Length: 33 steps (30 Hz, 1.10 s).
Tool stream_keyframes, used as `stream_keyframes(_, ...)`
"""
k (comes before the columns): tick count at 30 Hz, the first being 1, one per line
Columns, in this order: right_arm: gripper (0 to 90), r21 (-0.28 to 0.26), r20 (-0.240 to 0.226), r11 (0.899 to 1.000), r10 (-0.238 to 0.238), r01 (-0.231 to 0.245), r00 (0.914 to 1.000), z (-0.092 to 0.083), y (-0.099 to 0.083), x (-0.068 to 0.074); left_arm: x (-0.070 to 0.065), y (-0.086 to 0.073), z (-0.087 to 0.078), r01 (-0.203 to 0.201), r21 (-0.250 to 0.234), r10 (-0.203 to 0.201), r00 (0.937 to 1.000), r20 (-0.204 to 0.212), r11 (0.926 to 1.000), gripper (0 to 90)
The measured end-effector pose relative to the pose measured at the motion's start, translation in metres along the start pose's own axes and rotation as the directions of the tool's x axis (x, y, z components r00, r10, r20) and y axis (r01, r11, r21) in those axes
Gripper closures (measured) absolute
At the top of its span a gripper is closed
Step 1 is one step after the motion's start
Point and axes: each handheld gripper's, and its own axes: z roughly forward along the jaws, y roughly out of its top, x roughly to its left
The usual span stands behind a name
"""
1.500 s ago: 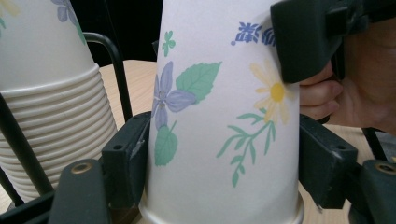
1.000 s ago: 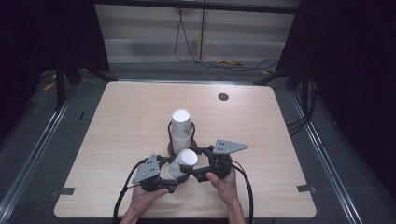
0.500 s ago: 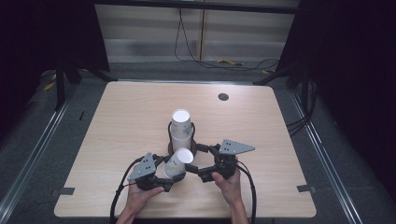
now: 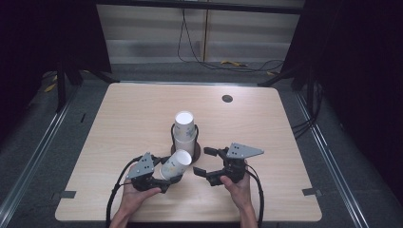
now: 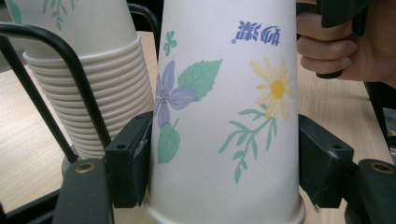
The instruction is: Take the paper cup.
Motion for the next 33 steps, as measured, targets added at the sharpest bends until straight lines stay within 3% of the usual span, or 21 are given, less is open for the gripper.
stream_keyframes(6, 15.1, 0.034, 0.014, 0.999, -0.005, 0.005, 0.9999, -0.001, 0.002, -0.001, 0.002, 0.002, -0.002, -0.003, 0.036, 0.003, 1.0000, 0.004, 0.9993, 29.8)
stream_keyframes(16, 14.9, 0.120, -0.005, 0.992, -0.038, 0.038, 0.9993, 0.001, 0.007, 0.000, 0.005, 0.007, -0.003, -0.021, 0.065, 0.020, 0.9997, 0.010, 0.9977, 30.4)
stream_keyframes(26, 19.4, 0.171, -0.016, 0.984, -0.051, 0.053, 0.9986, 0.001, 0.008, 0.000, 0.003, 0.015, 0.001, -0.066, 0.125, 0.060, 0.9969, 0.051, 0.9899, 30.5)
stream_keyframes(33, 21.3, 0.213, -0.046, 0.975, -0.058, 0.067, 0.9972, 0.003, 0.009, 0.000, 0.004, 0.023, 0.003, -0.119, 0.208, 0.104, 0.9915, 0.078, 0.9708, 30.5)
